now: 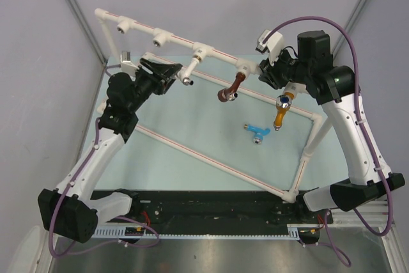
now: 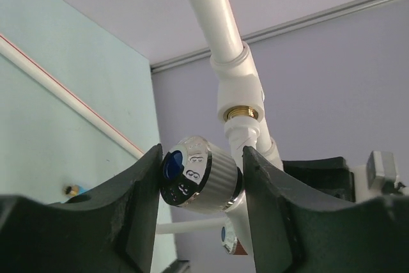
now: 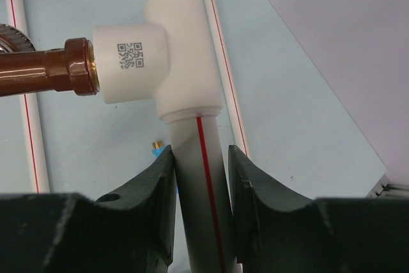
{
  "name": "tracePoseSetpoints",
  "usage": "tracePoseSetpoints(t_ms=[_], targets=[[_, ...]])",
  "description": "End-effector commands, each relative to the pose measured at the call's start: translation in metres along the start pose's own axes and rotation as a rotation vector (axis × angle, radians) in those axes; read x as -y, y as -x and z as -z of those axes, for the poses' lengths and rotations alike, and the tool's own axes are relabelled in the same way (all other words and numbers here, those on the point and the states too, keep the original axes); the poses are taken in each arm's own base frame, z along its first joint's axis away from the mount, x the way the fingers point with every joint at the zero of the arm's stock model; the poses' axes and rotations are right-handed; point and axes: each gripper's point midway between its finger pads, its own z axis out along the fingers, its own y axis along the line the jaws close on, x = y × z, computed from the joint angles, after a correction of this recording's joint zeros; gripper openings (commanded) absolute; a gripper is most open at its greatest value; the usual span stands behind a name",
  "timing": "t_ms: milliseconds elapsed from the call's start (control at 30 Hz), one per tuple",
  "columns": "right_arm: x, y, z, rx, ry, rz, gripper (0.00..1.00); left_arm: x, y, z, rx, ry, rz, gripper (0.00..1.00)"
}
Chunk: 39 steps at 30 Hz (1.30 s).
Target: Install the water faucets
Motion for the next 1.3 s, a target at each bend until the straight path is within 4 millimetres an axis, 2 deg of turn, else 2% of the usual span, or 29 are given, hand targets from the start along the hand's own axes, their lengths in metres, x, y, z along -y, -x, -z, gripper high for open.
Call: tracePoseSetpoints(t_ms=[0,133,200,233,400,567,1000,1267], targets=[[0.007,-0.014,0.001,-0.054,-0.068,-0.122,0.0,0.05,0.019,0.009,0.065,-0.089,-0.286,0.36],[0.009,-0.014,0.002,-0.06,-0.081,-0.119,0.0,0.047,0.024,0.009,0.064,-0.047,-0.431,0.28],[0.008,-0.014,0.002,-0.057,-0.079,-0.119,0.0,0.049,0.026,0.01,0.064,-0.046,-0.507,0.27],[0.007,-0.012,0.002,-0.055,-0.077,-0.115,0.0,0.041,0.024,0.011,0.045,-0.014,-0.523,0.27],[0.006,-0.013,0.0,-0.061,-0.074,-0.115,0.0,0.047,0.026,0.015,0.047,-0.03,-0.67,0.27],[0.006,-0.012,-0.002,-0.063,-0.07,-0.114,0.0,0.053,0.026,0.018,0.033,-0.049,-0.771,0.37],[0.004,-0.012,-0.004,-0.074,-0.068,-0.109,0.0,0.081,0.004,0.014,-0.047,-0.158,-0.831,0.56],[0.004,-0.014,-0.004,-0.078,-0.073,-0.11,0.0,0.101,0.0,0.016,-0.041,-0.204,-0.854,0.66]])
